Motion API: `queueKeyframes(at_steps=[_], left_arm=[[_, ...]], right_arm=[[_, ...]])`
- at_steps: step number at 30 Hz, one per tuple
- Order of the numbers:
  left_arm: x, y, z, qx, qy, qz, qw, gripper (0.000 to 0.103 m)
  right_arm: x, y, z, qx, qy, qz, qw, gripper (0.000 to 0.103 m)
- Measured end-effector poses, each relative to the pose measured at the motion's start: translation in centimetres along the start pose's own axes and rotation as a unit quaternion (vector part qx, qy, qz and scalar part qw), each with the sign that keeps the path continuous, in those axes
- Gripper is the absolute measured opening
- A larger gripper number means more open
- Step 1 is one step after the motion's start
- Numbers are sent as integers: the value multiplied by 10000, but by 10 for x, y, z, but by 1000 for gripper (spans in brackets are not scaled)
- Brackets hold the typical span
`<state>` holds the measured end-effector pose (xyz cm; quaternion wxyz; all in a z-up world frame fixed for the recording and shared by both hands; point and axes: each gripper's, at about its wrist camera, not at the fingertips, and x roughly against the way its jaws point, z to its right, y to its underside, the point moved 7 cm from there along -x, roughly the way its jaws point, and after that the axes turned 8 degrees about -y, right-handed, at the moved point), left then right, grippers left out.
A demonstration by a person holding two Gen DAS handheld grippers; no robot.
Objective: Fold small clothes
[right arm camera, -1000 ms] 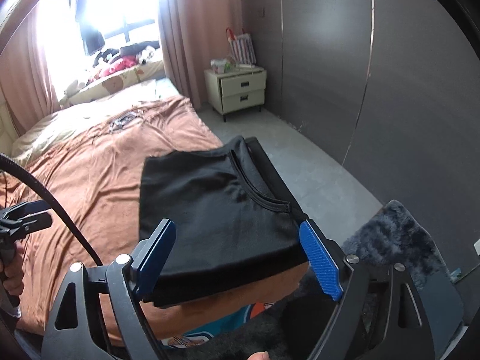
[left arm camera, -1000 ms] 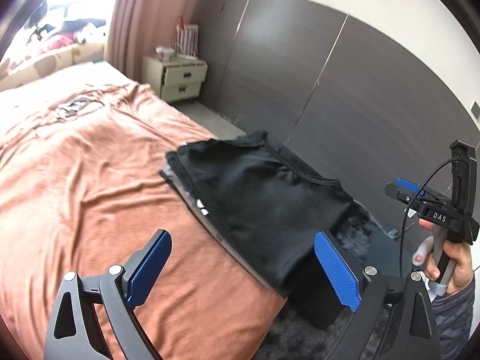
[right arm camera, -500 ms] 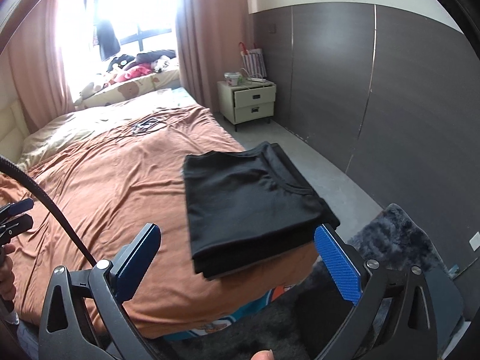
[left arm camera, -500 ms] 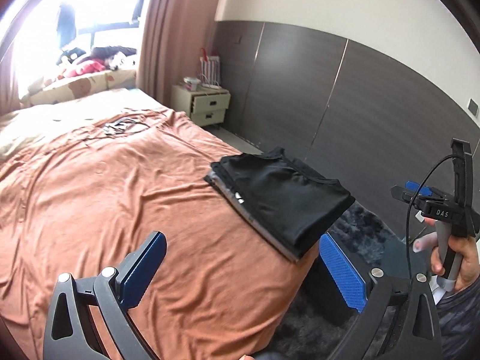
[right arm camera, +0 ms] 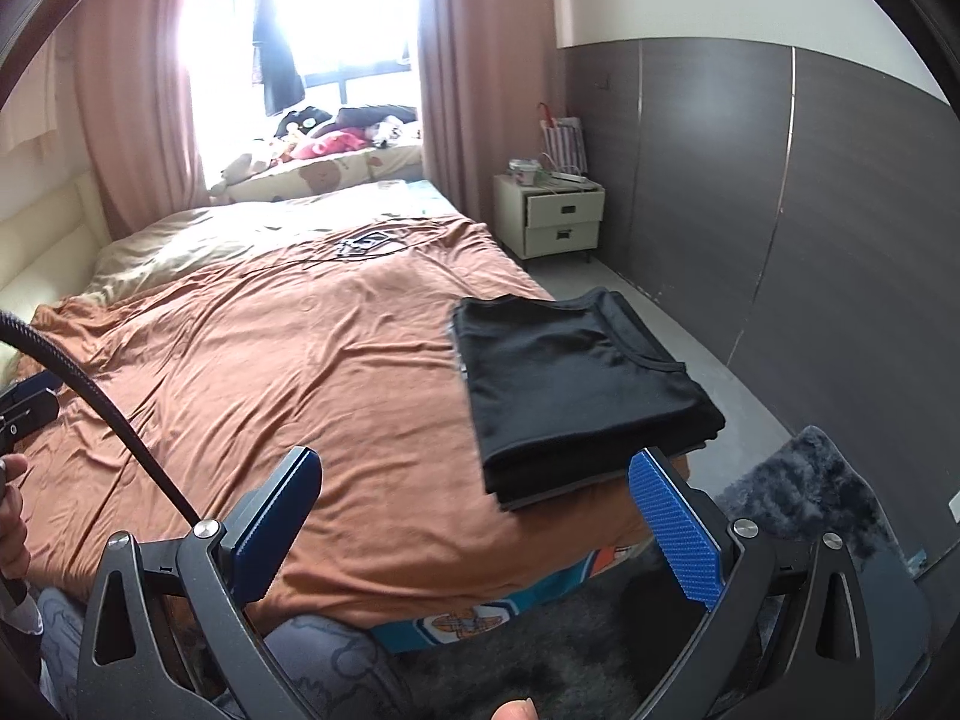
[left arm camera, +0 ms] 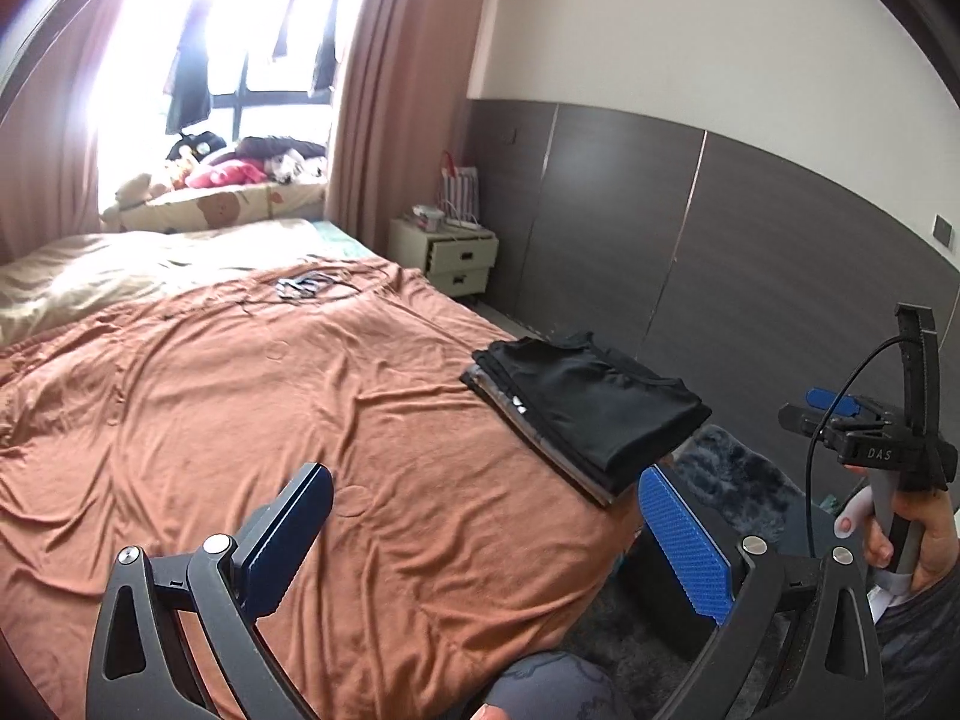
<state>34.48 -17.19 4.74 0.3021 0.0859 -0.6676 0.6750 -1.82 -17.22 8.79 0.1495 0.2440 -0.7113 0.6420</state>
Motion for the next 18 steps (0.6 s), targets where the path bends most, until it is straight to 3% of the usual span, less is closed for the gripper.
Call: queueKeyframes(at_steps=[8, 18], left_arm=[[49, 20, -12, 25, -73, 356, 9993, 103], [91, 62, -33, -75, -432, 643, 9970, 103]], right_arm=[[27, 23, -25, 81, -121, 167, 9998, 103], [48, 60, -54, 140, -309, 393, 9987, 103]])
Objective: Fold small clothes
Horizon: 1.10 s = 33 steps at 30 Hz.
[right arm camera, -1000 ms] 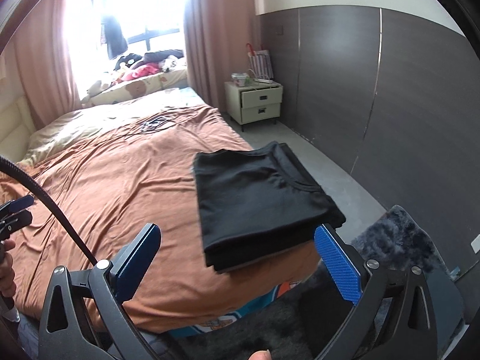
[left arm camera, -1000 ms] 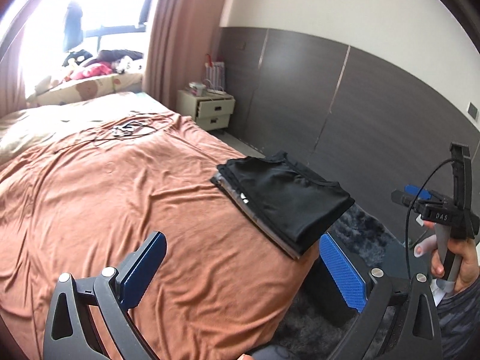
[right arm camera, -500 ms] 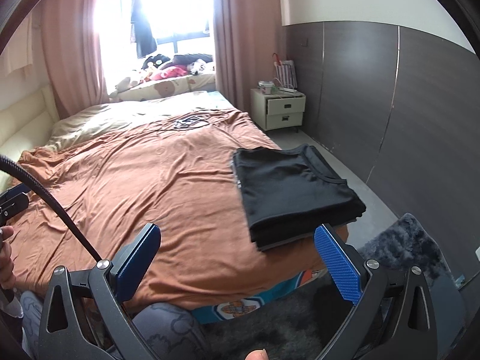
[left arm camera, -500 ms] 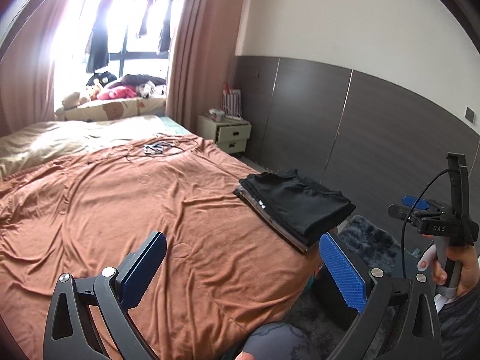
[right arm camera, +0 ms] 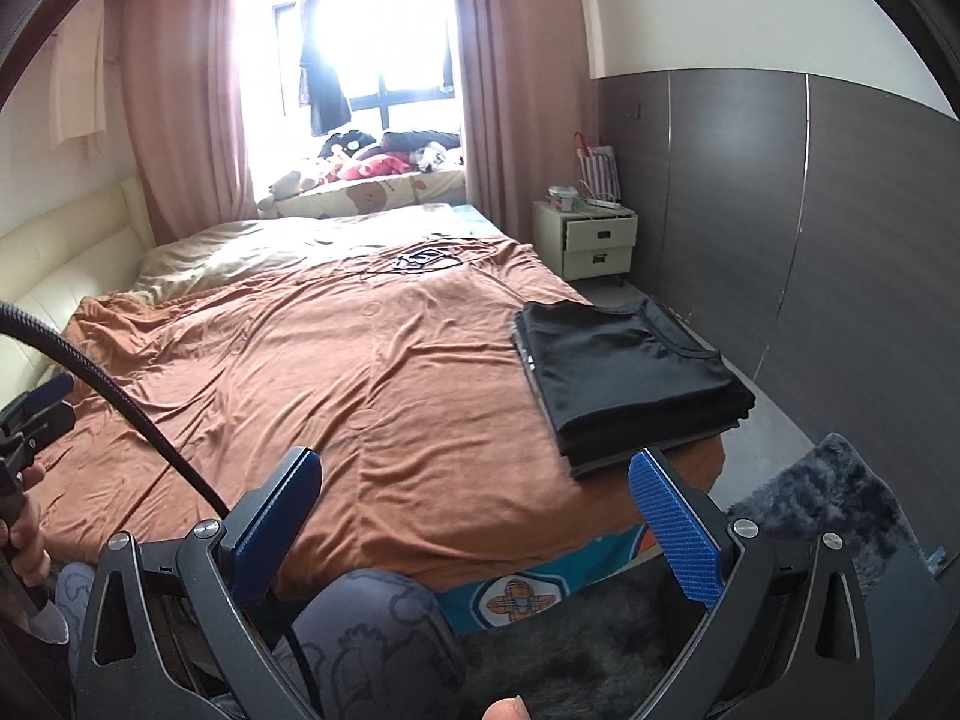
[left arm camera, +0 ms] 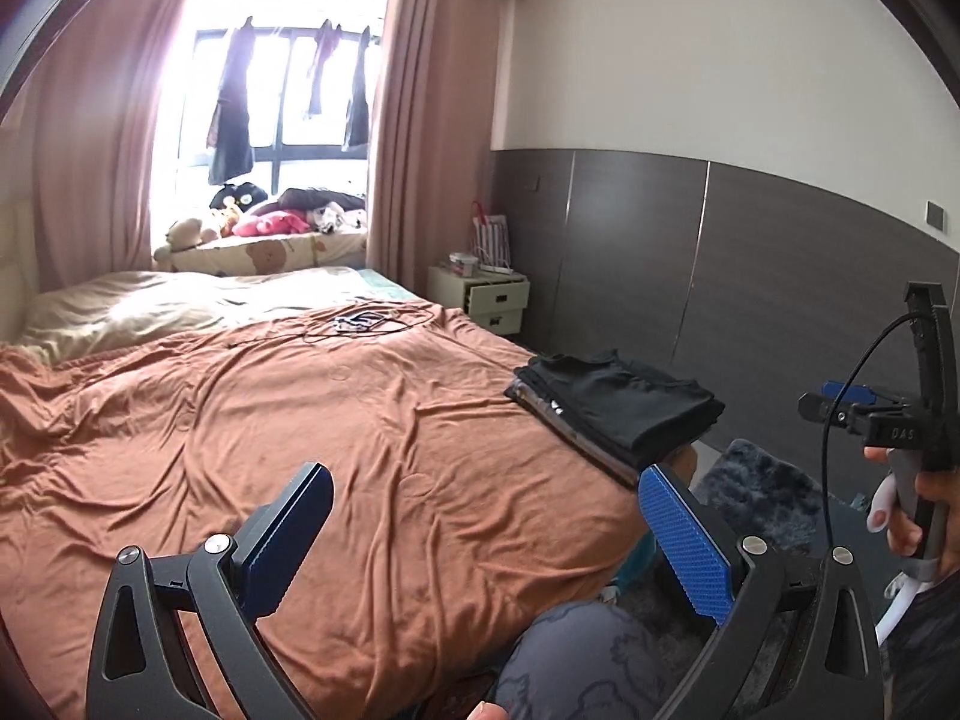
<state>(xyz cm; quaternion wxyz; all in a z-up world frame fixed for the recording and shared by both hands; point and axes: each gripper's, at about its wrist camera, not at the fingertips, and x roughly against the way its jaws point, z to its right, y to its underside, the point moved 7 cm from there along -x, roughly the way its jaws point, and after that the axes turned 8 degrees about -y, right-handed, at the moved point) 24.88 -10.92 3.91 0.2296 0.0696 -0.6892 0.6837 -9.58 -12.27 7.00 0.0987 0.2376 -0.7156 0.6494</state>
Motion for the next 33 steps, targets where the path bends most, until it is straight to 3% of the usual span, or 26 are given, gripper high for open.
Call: queueKeyframes(at_steps=[9, 17, 33], left_arm=[[34, 43, -33, -27, -325, 75, 9994, 103], [65, 72, -59, 82, -503, 175, 9985, 103], [102, 113, -82, 195, -866, 281, 9957, 103]], right_arm=[[3, 32, -25, 258, 68, 87, 9996, 103], [-1, 59, -42, 212, -225, 156, 9994, 103], [-3, 107, -69, 256, -302, 261, 9989, 103]])
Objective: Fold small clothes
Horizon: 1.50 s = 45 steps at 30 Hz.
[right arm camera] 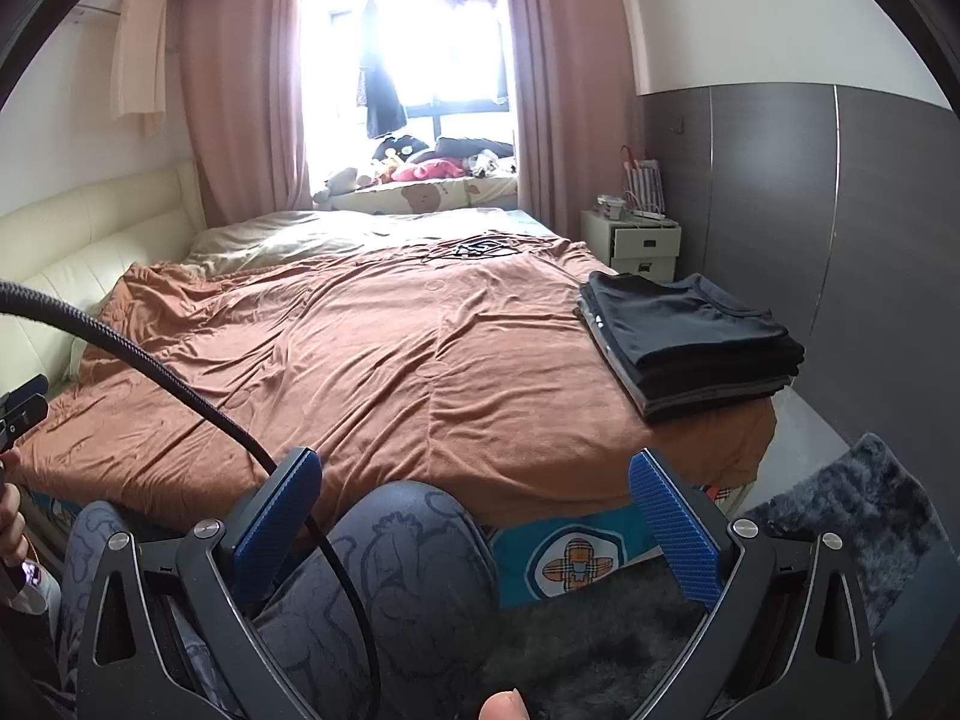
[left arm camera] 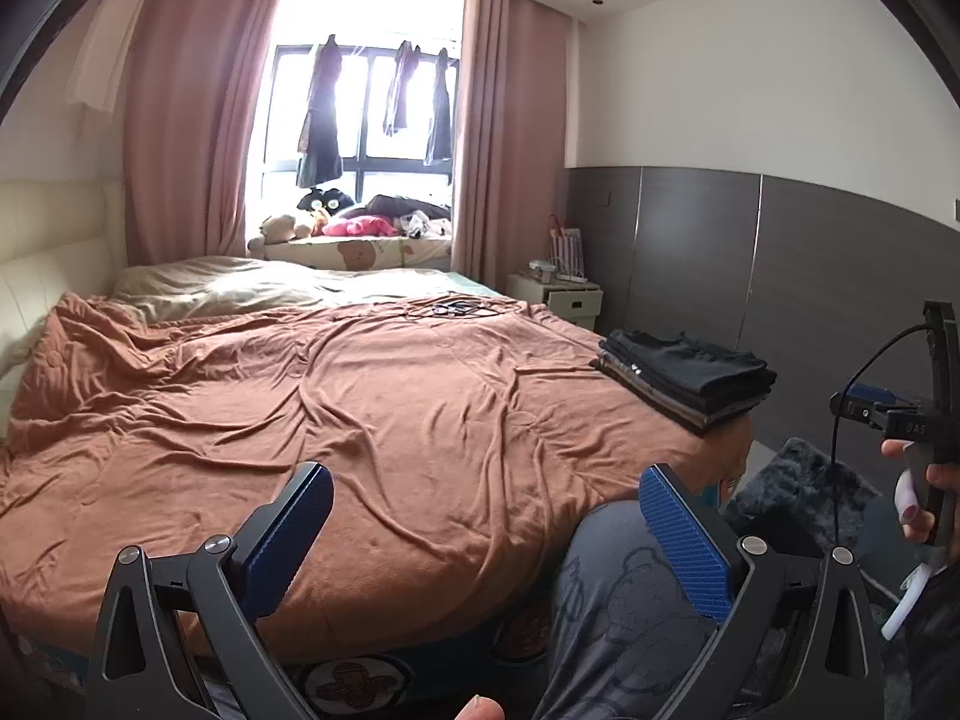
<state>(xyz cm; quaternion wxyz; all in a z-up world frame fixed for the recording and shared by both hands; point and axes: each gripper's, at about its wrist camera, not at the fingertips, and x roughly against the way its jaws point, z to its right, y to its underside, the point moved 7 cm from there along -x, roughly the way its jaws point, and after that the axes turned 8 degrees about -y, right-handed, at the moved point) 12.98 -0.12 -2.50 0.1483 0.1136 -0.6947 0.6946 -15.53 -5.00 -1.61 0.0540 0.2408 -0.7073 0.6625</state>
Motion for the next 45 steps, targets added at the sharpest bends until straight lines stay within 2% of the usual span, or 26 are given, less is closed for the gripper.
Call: queueKeyframes(at_steps=[14, 45], left_arm=[[8, 5, -4, 65, -40, 64, 10000, 103], [13, 12, -8, 117, -101, 22, 9999, 103]], right_arm=[[-6, 12, -21, 32, -44, 13, 10000, 103], [-1, 16, -23, 4, -40, 32, 10000, 103]])
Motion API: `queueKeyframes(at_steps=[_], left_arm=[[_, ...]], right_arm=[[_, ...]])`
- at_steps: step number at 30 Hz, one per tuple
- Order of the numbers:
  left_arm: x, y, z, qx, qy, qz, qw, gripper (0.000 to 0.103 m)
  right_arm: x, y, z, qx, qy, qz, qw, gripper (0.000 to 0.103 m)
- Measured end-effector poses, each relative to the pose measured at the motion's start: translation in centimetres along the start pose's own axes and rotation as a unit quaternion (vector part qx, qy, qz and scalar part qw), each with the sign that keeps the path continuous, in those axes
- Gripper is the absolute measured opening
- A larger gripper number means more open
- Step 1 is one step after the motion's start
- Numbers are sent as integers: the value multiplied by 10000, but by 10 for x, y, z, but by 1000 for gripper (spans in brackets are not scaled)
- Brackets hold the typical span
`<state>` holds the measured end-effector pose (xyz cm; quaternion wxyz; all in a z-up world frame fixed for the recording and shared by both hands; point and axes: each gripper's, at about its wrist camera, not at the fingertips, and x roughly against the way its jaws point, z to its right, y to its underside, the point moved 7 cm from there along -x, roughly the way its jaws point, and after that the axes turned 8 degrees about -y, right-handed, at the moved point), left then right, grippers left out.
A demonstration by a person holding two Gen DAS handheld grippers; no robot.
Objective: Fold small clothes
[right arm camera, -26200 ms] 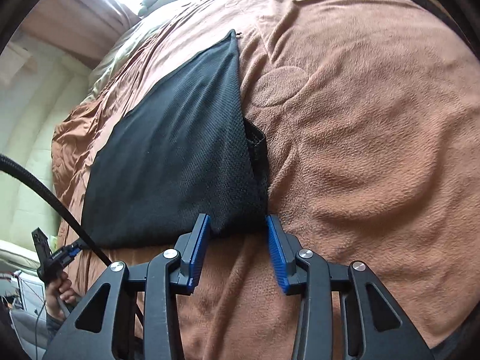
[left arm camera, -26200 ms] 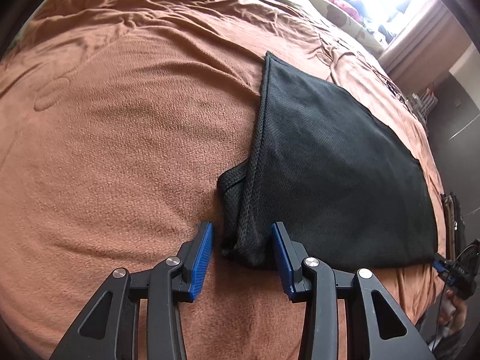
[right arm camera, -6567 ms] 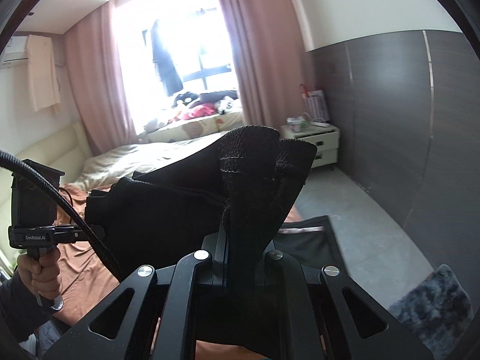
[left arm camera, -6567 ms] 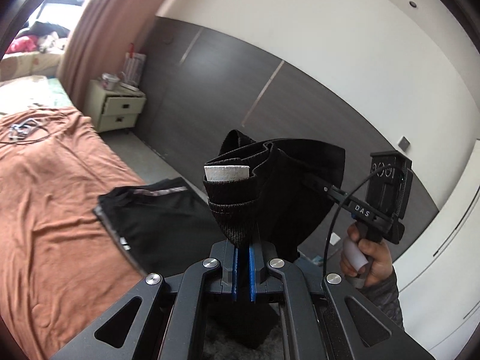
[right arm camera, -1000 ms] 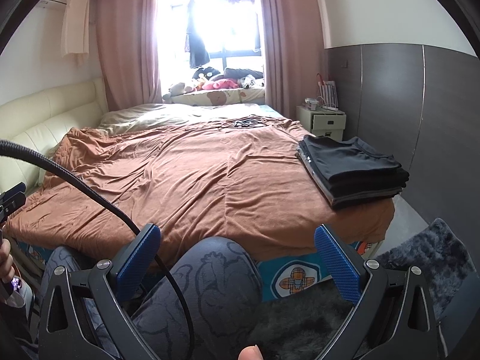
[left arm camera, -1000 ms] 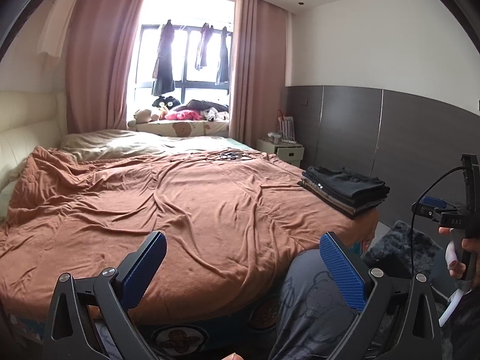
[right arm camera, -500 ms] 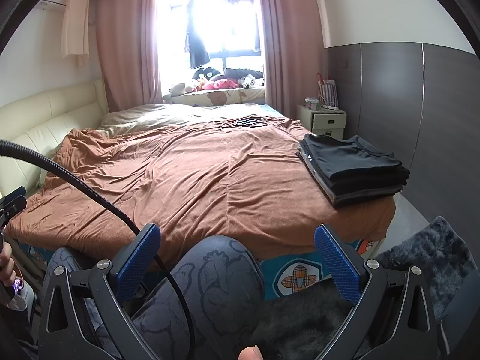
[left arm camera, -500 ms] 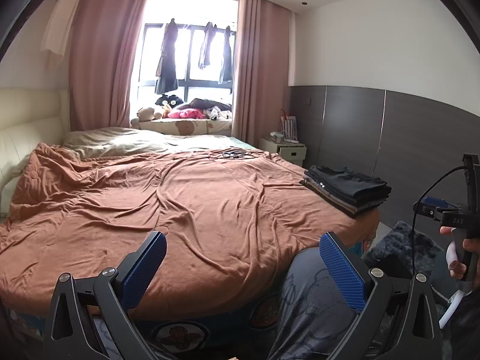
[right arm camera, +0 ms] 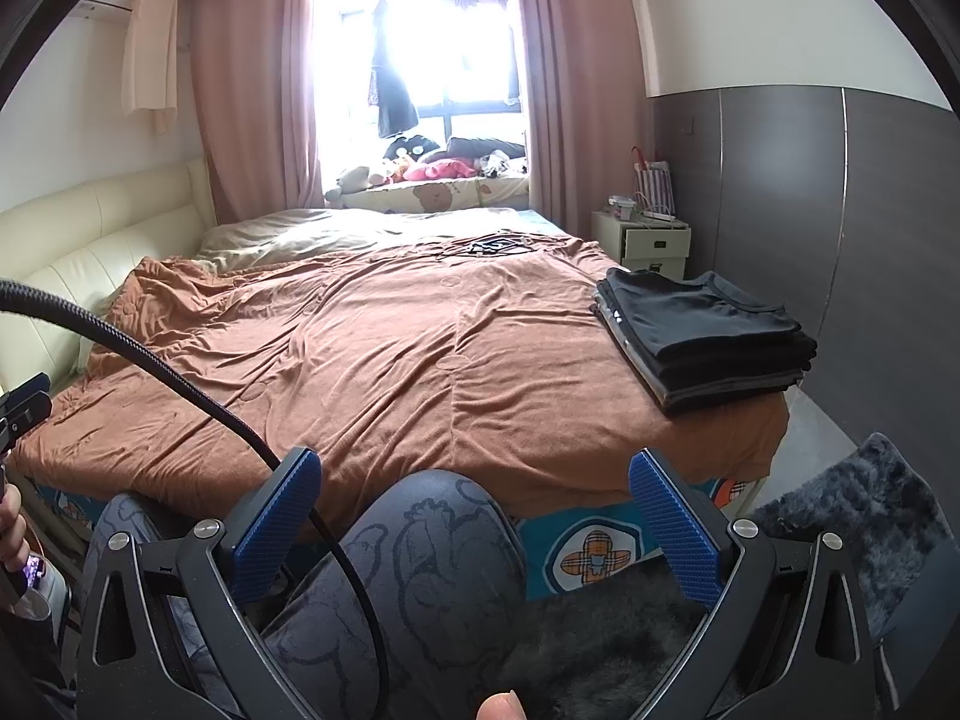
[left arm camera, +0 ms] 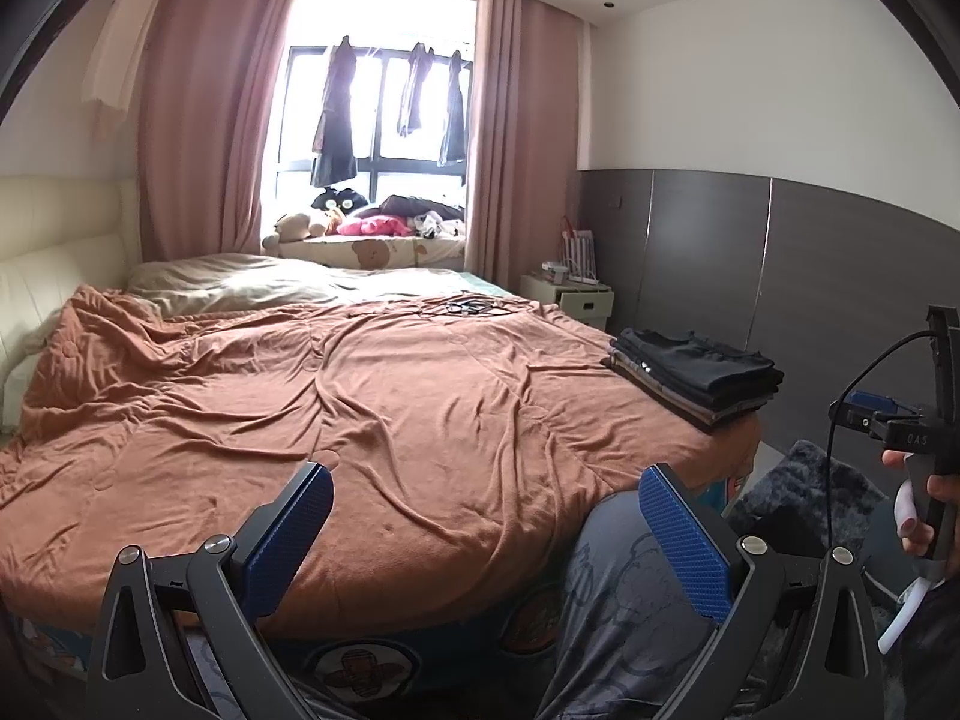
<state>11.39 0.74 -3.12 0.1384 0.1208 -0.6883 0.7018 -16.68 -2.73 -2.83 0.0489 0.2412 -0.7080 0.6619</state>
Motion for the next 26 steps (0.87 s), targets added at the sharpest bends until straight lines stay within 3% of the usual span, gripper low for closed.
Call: queueKeyframes(at_steps=[26], left_arm=[[1, 0, -6, -38, -55, 22, 10000, 103]], right_arm=[[-3, -1, 3, -12, -41, -56, 10000, 103]])
